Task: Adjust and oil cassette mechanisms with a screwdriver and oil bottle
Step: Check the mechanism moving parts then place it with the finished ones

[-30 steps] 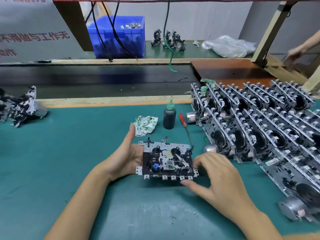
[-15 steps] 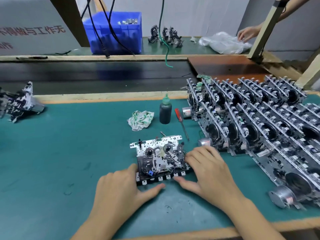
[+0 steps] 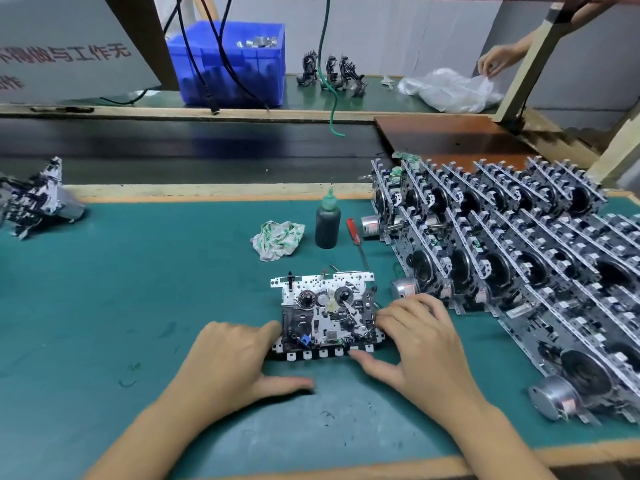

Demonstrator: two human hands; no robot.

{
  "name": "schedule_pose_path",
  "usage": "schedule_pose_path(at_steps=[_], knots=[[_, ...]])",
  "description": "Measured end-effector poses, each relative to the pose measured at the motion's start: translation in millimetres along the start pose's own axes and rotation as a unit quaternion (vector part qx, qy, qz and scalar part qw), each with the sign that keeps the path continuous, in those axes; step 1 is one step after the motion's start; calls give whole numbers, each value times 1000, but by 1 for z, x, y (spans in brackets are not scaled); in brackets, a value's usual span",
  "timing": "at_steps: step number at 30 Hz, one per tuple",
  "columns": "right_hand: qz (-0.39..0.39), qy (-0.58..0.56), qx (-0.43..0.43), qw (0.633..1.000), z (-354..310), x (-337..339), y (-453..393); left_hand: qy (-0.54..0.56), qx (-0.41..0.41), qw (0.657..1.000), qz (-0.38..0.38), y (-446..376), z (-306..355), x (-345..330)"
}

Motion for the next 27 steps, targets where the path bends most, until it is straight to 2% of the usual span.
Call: schedule_pose_path(at_steps=[7, 10, 14, 19, 27], knots=[[2, -46, 27, 999, -3, -3, -2, -13, 13, 995, 100, 3, 4, -2], [-1, -53, 27, 998, -2, -2, 0, 3, 12, 997, 81, 4, 2, -1], [11, -34, 14, 999, -5, -4, 1, 14, 76, 996, 49, 6, 9, -4], [11, -53, 13, 998, -5, -4, 0, 13, 141, 987, 77, 4, 15, -7], [5, -29, -7, 1000, -7, -5, 3, 69, 81, 994, 12, 6, 4, -4]])
Point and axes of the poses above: each hand's wrist, its own y-axis away from the middle knuckle, its own x-axis out of the back of the hand, z = x × y, the point moved 1 cm from there along -y, towards the middle knuckle, and after that the axes turned 4 degrees about y, right-handed, at the moved point
